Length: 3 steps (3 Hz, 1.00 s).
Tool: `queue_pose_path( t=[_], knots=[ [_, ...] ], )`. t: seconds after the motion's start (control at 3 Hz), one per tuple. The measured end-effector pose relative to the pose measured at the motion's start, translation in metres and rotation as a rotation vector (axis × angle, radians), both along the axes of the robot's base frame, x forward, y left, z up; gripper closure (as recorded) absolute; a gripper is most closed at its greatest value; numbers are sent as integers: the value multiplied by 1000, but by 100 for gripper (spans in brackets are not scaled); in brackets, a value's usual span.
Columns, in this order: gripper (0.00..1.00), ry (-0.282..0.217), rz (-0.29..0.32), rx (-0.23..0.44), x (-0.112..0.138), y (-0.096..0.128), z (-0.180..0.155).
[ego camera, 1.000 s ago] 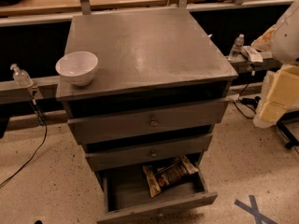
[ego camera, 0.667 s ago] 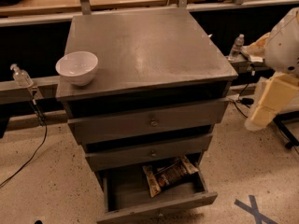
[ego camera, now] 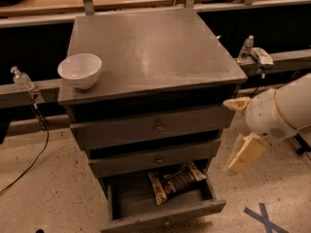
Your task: Pick brown chip bag from bottom drawer and place on counter
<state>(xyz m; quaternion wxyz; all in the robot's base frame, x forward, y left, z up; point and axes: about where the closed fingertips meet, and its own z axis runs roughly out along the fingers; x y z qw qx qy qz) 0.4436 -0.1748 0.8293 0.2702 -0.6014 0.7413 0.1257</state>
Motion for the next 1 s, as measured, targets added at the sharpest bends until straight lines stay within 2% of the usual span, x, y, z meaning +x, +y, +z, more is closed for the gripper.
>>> queue_pose_path(
  t=[0.33,0.67,1.0],
  knots=[
    [0,73,10,45,-10,8,-62],
    [0,73,10,45,-10,8,-62],
    [0,74,38,84,9,10,-87]
  ],
)
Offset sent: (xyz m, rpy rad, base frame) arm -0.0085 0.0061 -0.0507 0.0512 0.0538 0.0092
